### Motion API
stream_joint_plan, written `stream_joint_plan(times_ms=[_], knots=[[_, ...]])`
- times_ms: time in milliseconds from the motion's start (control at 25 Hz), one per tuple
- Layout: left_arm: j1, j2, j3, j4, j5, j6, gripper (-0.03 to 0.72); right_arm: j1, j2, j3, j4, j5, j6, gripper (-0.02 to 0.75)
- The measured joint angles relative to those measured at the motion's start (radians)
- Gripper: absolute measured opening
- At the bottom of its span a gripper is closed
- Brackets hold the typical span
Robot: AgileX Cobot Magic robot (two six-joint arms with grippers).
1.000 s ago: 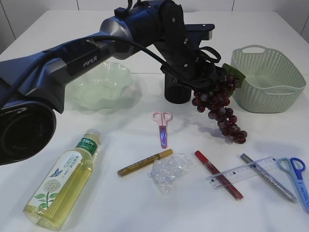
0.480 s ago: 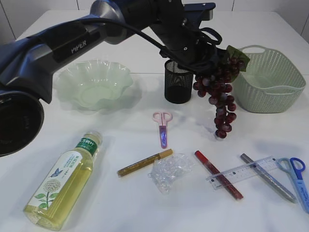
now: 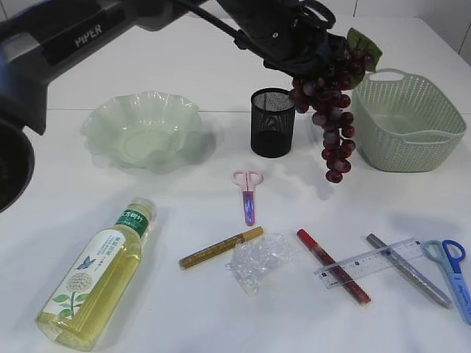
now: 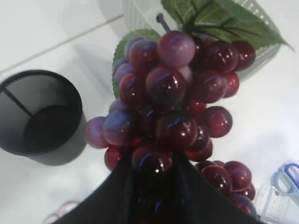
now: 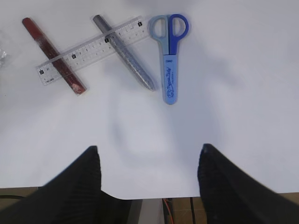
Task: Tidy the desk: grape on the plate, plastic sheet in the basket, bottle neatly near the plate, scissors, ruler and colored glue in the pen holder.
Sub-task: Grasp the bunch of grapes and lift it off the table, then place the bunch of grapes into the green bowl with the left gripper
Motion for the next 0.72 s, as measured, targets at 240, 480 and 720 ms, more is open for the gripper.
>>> stream_joint_plan(times_ms=[240,480,720], knots=[[0.0,-0.06,-0.001,0.098,-0.002,0.001,0.145,0.0,0.0,0.0,-0.002,0.0,0.0,0.511],[0.0,-0.099,-0.006,0.212,-0.002,-0.014,0.15,0.0,0.0,0.0,-0.002,0.0,0.0,0.511],[0.063,-0.115,-0.006,0.242,0.041,-0.084,0.154,0.0,0.0,0.0,-0.002,-0.002,0.0,0.511]])
